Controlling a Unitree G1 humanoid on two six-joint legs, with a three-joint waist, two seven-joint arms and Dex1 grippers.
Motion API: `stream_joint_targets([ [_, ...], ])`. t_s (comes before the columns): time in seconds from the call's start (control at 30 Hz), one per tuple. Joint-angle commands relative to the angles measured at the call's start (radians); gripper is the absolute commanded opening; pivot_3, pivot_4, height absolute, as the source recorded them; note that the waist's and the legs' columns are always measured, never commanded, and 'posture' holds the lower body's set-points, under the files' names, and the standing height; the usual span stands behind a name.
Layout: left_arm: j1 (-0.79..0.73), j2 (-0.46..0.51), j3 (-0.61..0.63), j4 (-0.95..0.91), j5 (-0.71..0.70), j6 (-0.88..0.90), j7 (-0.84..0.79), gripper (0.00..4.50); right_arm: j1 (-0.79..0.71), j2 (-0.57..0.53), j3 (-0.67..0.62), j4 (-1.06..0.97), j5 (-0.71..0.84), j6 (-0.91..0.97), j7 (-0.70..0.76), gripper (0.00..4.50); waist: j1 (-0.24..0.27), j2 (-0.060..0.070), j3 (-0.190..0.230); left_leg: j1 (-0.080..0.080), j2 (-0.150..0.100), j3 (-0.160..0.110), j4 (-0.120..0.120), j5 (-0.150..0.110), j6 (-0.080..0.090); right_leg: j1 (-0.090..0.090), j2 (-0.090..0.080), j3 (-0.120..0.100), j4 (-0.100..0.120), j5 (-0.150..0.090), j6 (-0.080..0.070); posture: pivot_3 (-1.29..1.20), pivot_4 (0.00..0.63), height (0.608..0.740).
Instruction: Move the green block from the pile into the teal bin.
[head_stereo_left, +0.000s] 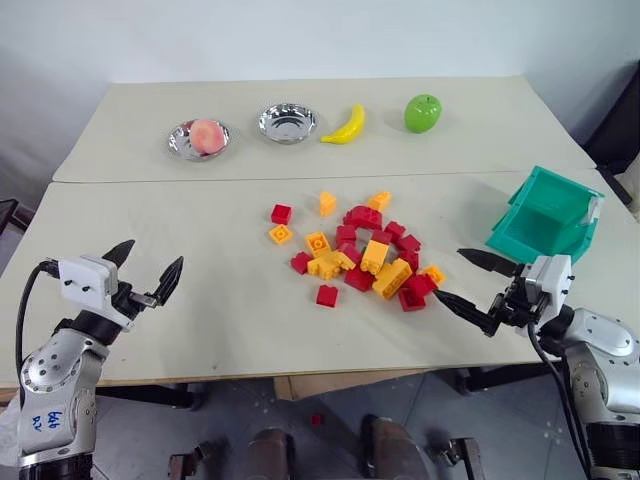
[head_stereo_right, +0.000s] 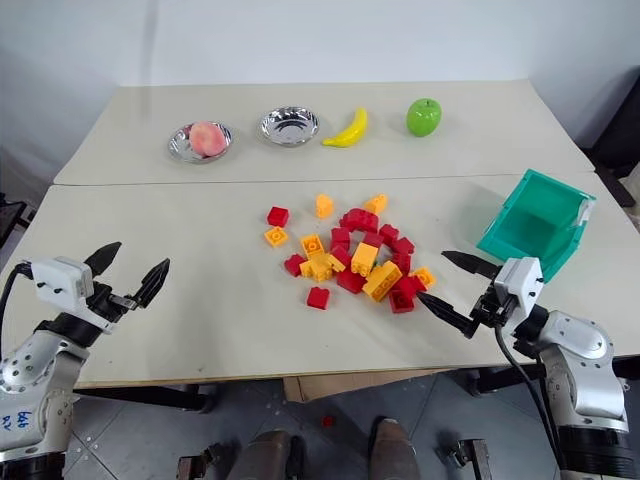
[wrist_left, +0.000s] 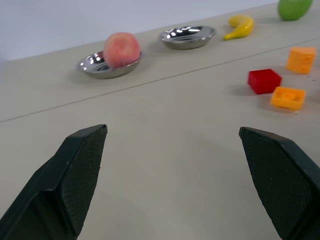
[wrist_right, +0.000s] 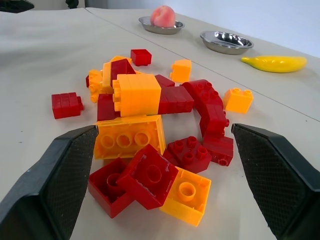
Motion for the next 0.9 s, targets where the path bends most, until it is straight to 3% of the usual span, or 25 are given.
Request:
stream_joint_targets([
  [0.03,-0.026,0.013,0.015,-0.008,0.002,0.003,0.007,4.5,0.009,-0.003,-0.019,-0.031,0.006,-0.02,-0.001,4.47,0.002,0.0,0.0,0.0,0.0,0.0,0.0,0.0,0.0,0.0,0.0,0.0,0.0,0.0,0.0,0.0,0.15,0.74],
  [0.23,-0.045,0.033,-0.029,-0.036,-0.062,-0.036,-0.166,4.5,0.018,-0.005,-0.04,-0.011,0.019,-0.027,0.004,4.47,-0.001,0.0,0.0,0.0,0.0,0.0,0.0,0.0,0.0,0.0,0.0,0.0,0.0,0.0,0.0,0.0,0.15,0.74],
  [0.4,0.006,0.126,-0.11,-0.068,-0.088,-0.098,-0.447,4.5,0.033,-0.068,-0.06,0.036,0.002,-0.044,0.058,4.47,-0.002,0.0,0.0,0.0,0.0,0.001,0.0,0.0,0.0,0.0,0.0,0.0,0.0,0.0,0.0,0.0,0.15,0.74],
  [0.6,0.01,0.196,-0.148,-0.073,-0.115,-0.1,-0.613,4.5,0.001,-0.101,-0.002,0.039,0.012,-0.029,0.15,4.47,-0.002,0.0,0.0,0.001,0.001,0.001,0.0,0.0,0.0,0.0,0.0,0.0,0.0,0.0,0.0,0.0,0.15,0.74],
  [0.7,0.022,0.216,-0.156,-0.079,-0.11,-0.105,-0.656,4.5,-0.033,-0.054,0.05,-0.067,0.078,0.098,0.095,3.86,-0.009,0.0,0.0,0.002,0.002,0.003,0.0,0.0,0.0,0.0,0.0,0.0,0.0,0.0,0.0,0.0,0.15,0.74],
  [0.9,0.033,0.21,-0.145,-0.079,-0.102,-0.119,-0.658,4.5,-0.108,-0.025,0.265,-0.241,0.067,0.283,0.094,1.76,-0.002,0.0,0.0,0.002,0.002,0.002,0.0,-0.001,0.0,0.0,0.0,0.0,0.001,0.0,-0.001,0.0,0.15,0.74],
])
